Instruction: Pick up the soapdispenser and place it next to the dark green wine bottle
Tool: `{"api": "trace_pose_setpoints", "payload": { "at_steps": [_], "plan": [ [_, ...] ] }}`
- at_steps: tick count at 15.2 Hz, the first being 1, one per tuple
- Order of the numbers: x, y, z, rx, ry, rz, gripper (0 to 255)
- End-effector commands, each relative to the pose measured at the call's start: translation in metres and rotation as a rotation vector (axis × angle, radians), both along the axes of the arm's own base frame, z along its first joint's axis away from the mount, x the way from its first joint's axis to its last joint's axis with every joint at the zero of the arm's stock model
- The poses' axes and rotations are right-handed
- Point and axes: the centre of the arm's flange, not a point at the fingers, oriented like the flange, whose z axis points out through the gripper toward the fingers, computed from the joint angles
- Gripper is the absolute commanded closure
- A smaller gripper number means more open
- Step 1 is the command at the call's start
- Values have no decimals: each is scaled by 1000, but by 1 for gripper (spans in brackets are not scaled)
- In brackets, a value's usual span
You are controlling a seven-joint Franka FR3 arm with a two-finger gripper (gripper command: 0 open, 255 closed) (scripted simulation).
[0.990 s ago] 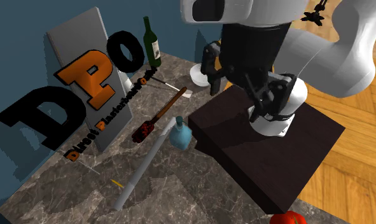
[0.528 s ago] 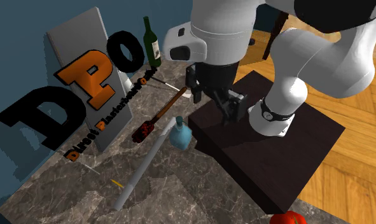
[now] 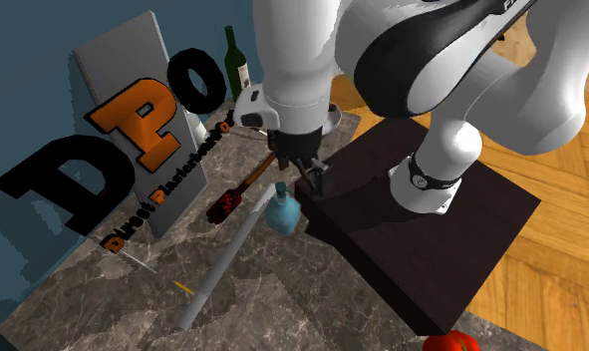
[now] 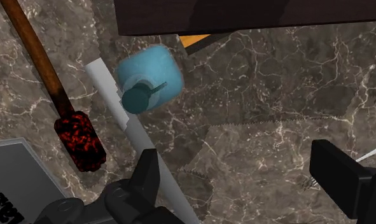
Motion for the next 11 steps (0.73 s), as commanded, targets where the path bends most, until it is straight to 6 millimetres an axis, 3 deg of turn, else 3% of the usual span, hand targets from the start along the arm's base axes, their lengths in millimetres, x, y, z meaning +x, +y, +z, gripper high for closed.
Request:
{"api": "trace_pose_setpoints", "payload": {
  "at_steps": [1, 9, 11],
  "plan": [
    [0, -15, -23, -5, -3, -6, 0],
    [1, -75, -107, -20, -4, -30, 0],
    [2, -74, -117, -20, -4, -30, 0]
  ]
}}
